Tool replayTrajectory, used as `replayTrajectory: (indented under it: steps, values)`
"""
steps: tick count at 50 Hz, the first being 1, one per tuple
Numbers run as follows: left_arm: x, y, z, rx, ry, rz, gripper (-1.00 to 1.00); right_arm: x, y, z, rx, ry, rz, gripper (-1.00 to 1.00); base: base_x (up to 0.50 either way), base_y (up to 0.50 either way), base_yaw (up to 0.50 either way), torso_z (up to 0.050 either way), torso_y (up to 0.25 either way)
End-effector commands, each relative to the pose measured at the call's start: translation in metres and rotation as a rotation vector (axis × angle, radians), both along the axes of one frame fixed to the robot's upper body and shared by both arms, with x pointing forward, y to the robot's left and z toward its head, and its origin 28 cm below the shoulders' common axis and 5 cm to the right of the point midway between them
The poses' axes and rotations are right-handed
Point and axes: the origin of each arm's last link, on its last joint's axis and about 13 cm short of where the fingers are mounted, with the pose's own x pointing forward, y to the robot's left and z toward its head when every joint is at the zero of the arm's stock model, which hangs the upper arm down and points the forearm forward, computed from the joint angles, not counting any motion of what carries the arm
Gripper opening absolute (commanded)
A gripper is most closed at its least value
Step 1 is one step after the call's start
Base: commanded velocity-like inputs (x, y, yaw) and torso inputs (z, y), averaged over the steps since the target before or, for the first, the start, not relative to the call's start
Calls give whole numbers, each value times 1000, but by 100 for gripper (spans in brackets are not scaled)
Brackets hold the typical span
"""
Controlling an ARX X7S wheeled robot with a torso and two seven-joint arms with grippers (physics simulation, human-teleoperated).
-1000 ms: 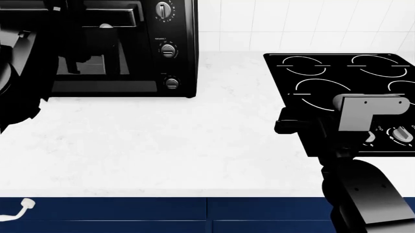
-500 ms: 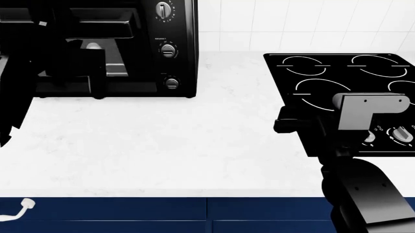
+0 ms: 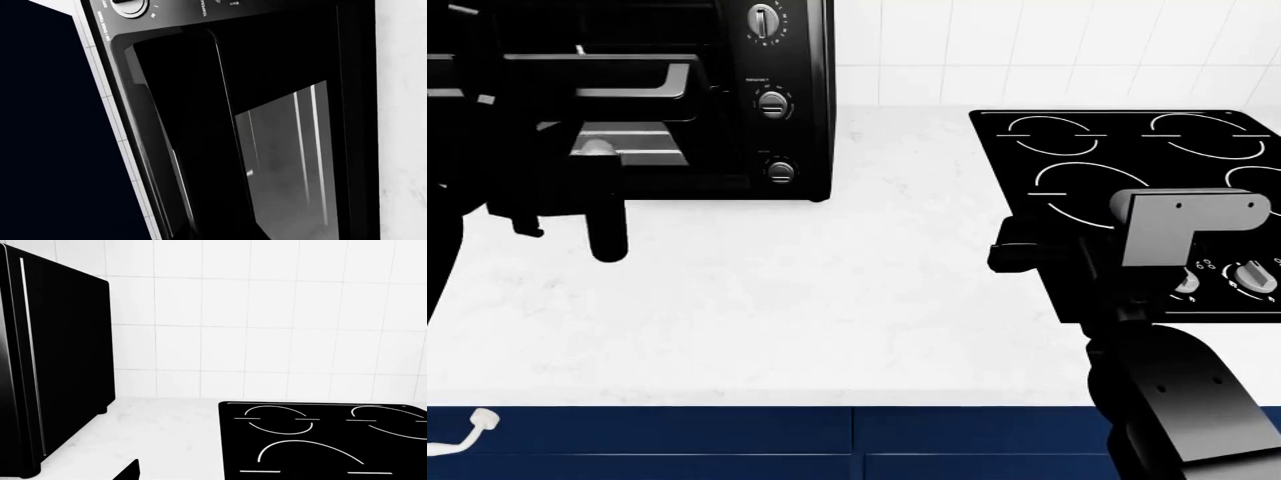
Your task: Open the toaster oven door.
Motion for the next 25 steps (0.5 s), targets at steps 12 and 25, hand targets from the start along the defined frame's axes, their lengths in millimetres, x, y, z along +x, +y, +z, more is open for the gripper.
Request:
replayTrajectory:
  steps: [12, 25]
  values:
    - [-26, -6, -41, -37, 195, -64, -100, -1, 1, 0, 5, -2, 5, 100, 0, 0, -3, 0, 0]
    - [-43, -1, -54, -36, 234, -57, -100, -1, 1, 1, 8, -5, 8, 100, 0, 0, -2, 0, 0]
